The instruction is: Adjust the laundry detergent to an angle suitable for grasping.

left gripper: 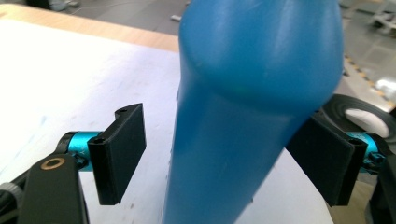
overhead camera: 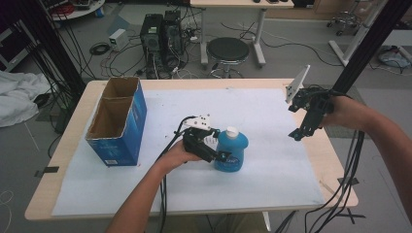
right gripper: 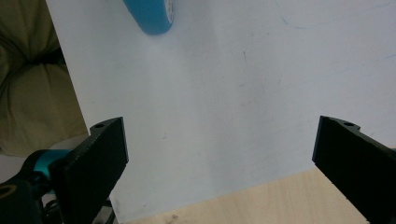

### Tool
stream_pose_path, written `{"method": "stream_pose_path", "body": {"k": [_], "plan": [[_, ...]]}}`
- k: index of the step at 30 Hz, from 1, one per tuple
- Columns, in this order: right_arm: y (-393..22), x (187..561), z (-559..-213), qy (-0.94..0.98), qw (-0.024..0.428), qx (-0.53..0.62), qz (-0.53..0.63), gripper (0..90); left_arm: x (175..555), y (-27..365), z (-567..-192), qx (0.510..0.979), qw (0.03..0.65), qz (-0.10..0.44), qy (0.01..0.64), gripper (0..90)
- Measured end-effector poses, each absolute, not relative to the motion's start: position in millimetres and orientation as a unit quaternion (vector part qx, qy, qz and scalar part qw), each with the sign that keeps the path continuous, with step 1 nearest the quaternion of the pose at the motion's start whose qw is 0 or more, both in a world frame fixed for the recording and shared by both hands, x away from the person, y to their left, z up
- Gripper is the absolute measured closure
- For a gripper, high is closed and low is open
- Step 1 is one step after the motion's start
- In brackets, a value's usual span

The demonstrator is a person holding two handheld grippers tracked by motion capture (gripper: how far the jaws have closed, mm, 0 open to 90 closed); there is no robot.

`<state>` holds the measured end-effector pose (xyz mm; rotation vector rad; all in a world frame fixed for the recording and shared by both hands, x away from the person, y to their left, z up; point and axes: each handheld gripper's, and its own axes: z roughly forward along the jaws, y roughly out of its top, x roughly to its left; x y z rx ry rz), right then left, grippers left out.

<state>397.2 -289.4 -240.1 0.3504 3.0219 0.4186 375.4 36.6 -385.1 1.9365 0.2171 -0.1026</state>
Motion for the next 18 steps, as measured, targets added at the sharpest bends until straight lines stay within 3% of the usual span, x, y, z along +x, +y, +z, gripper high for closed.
{"method": "stream_pose_path", "body": {"k": [11, 18], "plan": [[-291, 394, -238, 0.983, 0.039, 0.117, 0.136, 2.4, 362, 71, -359, 0.835, 0.538, -0.006, 0.113, 20.9], [-289, 394, -239, 0.983, 0.043, 0.114, 0.137, 2.4, 362, 76, -337, 0.865, 0.491, 0.013, 0.102, 20.9]]}}
